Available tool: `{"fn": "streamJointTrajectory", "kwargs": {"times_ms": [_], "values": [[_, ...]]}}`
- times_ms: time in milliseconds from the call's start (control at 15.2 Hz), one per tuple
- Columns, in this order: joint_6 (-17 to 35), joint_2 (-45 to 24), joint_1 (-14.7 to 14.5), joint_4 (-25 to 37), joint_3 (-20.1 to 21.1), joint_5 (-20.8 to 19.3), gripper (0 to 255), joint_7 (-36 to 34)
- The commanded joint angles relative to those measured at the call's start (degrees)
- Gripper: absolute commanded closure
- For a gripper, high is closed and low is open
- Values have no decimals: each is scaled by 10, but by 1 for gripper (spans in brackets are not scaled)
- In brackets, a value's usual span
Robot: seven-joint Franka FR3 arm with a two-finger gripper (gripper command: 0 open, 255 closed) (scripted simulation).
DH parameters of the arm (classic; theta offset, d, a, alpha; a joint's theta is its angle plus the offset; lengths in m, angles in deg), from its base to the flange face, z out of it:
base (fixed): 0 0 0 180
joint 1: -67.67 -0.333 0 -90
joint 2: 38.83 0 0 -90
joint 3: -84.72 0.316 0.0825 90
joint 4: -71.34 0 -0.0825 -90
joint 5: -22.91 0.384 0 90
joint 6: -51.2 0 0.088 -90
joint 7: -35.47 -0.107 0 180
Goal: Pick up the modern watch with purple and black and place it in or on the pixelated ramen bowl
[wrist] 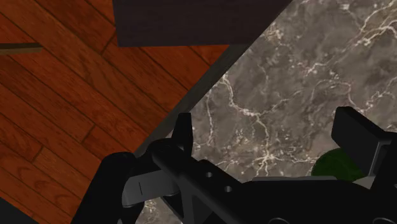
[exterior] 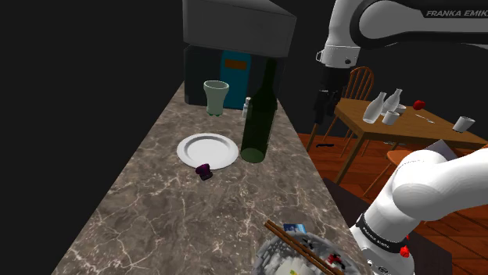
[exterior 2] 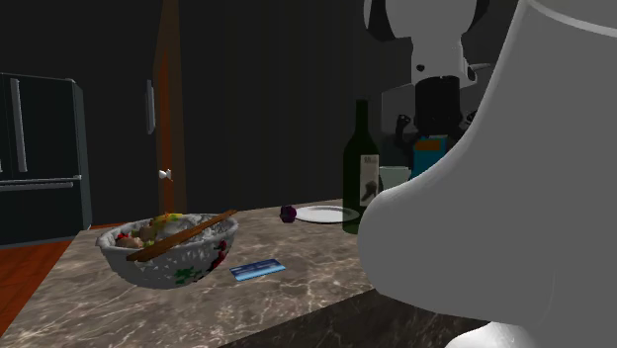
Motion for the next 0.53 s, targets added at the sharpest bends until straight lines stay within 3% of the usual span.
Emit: {"fn": "streamJointTrajectory", "kwargs": {"times_ms": [0,462], "values": [[0,0,0,0,0,0,0,0],[67,-70,-32,14,78,58,0,-87]]}}
